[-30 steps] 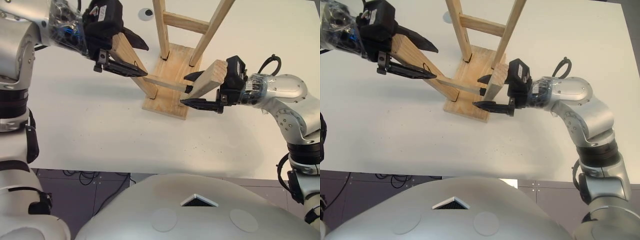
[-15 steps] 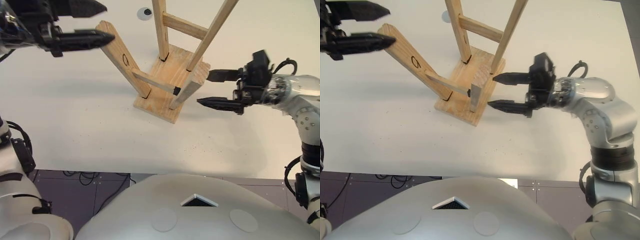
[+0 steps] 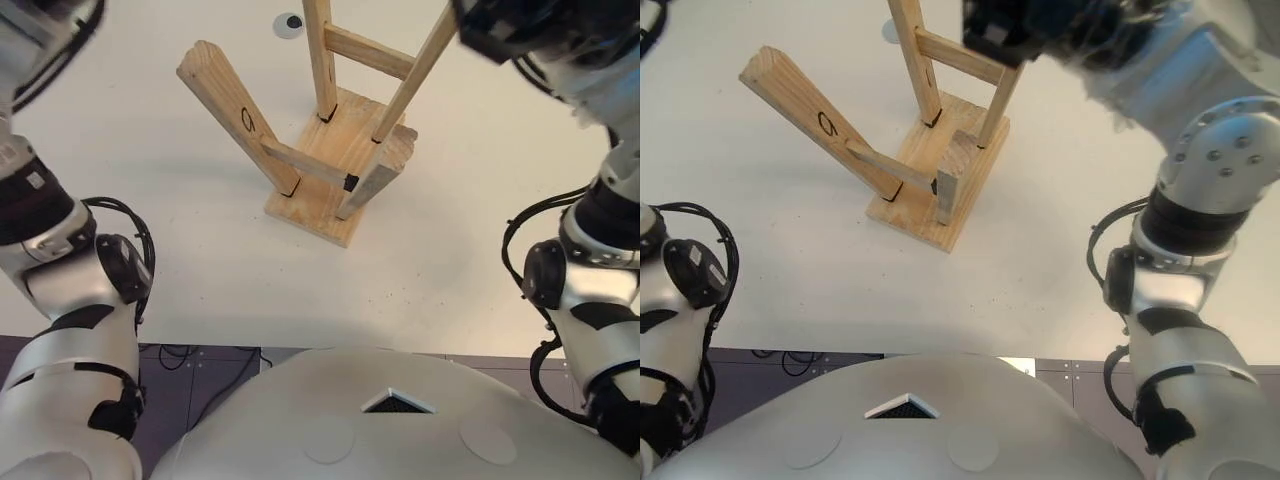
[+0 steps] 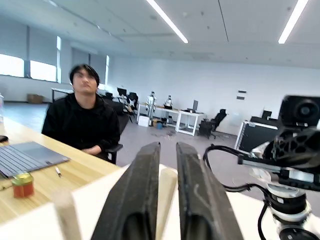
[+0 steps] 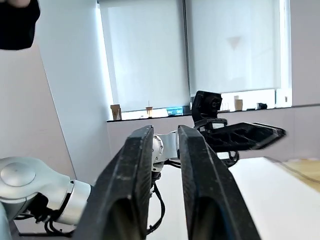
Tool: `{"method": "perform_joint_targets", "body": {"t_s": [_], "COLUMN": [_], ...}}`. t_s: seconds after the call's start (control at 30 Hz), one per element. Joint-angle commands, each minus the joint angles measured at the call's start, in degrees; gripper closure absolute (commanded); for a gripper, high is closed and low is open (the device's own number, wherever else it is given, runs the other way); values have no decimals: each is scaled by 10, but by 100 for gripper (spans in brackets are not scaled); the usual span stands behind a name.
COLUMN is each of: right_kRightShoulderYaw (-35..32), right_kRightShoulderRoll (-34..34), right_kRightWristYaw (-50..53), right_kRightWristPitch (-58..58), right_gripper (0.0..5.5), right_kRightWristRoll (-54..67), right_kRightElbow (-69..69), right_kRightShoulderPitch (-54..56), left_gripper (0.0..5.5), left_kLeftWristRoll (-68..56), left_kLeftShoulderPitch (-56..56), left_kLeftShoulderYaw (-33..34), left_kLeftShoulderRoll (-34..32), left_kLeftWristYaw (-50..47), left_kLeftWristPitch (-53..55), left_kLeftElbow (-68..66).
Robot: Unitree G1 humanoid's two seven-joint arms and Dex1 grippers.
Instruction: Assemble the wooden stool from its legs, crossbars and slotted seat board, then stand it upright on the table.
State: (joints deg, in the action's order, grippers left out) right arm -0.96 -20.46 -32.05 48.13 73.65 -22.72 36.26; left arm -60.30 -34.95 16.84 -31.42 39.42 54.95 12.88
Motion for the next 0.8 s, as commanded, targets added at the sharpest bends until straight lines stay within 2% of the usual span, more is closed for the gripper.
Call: {"method": "perform_joint_targets", "body": {"t_s": [0.03, 0.1, 0.17, 0.37, 0.47, 0.5, 0.53, 0.6, 0.7, 0.8], "right_kRightShoulderYaw": [105, 107, 90, 4, -47, -71, -90, -87, -3, 129], "right_kRightShoulderRoll": [-33, -34, -23, 23, 34, 33, 23, -10, -70, -122], "right_kRightWristYaw": [-61, -69, -66, 6, 68, 92, 107, 115, 88, 45], "right_kRightWristPitch": [7, 3, 2, 3, -11, -22, -29, -36, -41, -76], "right_gripper": [535, 545, 545, 545, 545, 545, 545, 545, 545, 545], "right_kRightWristRoll": [-97, -106, -94, 39, 107, 132, 133, 66, -99, -268], "right_kRightElbow": [-32, -35, -25, 19, 44, 55, 61, 51, 19, 2], "right_kRightShoulderPitch": [-129, -133, -116, -57, -39, -35, -37, -58, -117, -166], "left_gripper": [550, 550, 550, 550, 550, 550, 550, 550, 550, 550], "left_kLeftWristRoll": [51, 64, 44, -113, -98, -43, 38, 191, 265, 295], "left_kLeftShoulderPitch": [161, 190, 168, 47, 40, 59, 91, 155, 235, 303], "left_kLeftShoulderYaw": [-65, -71, -49, 102, 125, 103, 54, -50, -144, -232], "left_kLeftShoulderRoll": [10, 9, 20, 66, 69, 54, 24, -42, -120, -216], "left_kLeftWristYaw": [31, 34, 24, -100, -168, -185, -194, -197, -137, -28], "left_kLeftWristPitch": [-17, -43, -59, -101, -124, -134, -142, -158, -117, -88], "left_kLeftElbow": [7, 9, -3, -84, -107, -113, -121, -131, -92, 9]}}
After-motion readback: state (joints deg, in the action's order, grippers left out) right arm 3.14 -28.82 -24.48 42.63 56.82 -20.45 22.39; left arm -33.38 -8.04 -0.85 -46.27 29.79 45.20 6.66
